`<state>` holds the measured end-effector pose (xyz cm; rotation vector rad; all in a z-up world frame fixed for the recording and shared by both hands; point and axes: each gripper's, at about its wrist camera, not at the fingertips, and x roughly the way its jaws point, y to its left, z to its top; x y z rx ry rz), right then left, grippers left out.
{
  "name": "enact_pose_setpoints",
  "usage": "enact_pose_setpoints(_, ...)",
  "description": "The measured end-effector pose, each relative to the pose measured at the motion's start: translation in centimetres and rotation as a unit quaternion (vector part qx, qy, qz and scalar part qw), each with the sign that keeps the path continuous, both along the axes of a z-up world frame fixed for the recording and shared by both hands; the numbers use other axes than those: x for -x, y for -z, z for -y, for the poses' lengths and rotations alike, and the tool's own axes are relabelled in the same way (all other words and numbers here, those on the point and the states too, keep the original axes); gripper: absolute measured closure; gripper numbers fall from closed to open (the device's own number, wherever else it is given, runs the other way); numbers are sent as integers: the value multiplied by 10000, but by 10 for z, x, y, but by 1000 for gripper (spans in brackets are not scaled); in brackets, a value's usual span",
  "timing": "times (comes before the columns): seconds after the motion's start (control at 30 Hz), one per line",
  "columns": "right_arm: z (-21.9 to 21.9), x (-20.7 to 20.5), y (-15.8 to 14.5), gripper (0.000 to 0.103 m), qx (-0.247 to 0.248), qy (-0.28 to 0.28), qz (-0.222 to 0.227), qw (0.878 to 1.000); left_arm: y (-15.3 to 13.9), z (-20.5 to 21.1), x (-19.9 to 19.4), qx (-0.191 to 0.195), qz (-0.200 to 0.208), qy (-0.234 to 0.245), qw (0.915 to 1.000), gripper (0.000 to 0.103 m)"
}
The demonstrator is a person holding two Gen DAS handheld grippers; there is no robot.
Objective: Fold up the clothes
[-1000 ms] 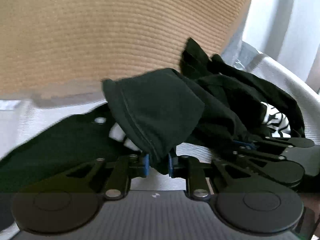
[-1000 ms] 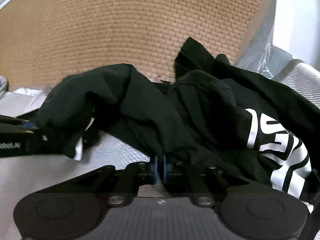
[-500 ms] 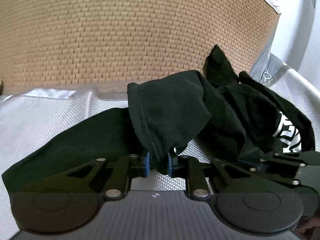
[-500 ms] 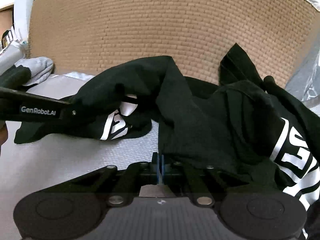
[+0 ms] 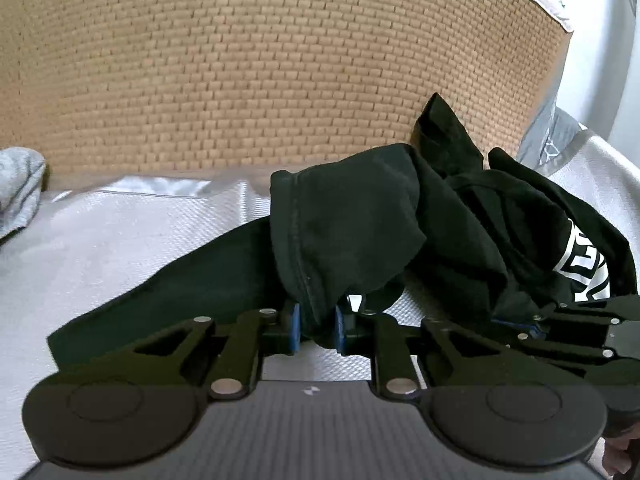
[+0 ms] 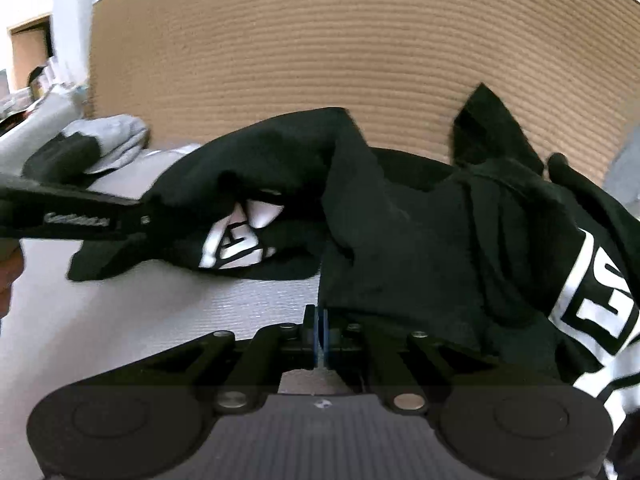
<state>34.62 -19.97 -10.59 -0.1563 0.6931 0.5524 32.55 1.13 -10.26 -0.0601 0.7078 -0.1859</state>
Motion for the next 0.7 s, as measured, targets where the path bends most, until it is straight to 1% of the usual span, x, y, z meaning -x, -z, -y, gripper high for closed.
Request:
enact_pose_setpoints(0.27,-29,28,2,100,63,-626,-100,9980,-4,-35,12,-213,13,-197,9996,85)
enact_pose_setpoints(0.37,-40,40,4,100,76,-750,-158,9970,-6,-48,15,-259,-115,-244,9993,85)
enact_pose_setpoints(0.5,-53,51,8,100,102,-926,-209,9954,-9,-55,23,-412,-121,-231,9988,84)
enact_pose_setpoints(0.57,-58,56,9,100,140,-1027,-234,9943,-12,-55,28,-400,-134,-156,9990,84)
enact_pose_setpoints(0.6,-59,58,9,100,124,-1072,-264,9938,-14,-55,31,-414,-117,-102,9990,84)
enact_pose_setpoints(0.67,-62,62,9,102,-69,-1253,-443,9911,-15,-52,34,-484,-114,31,9988,83)
enact_pose_setpoints(0.7,-63,65,9,102,-255,-1488,-569,9869,-14,-50,33,-494,-188,102,9985,81)
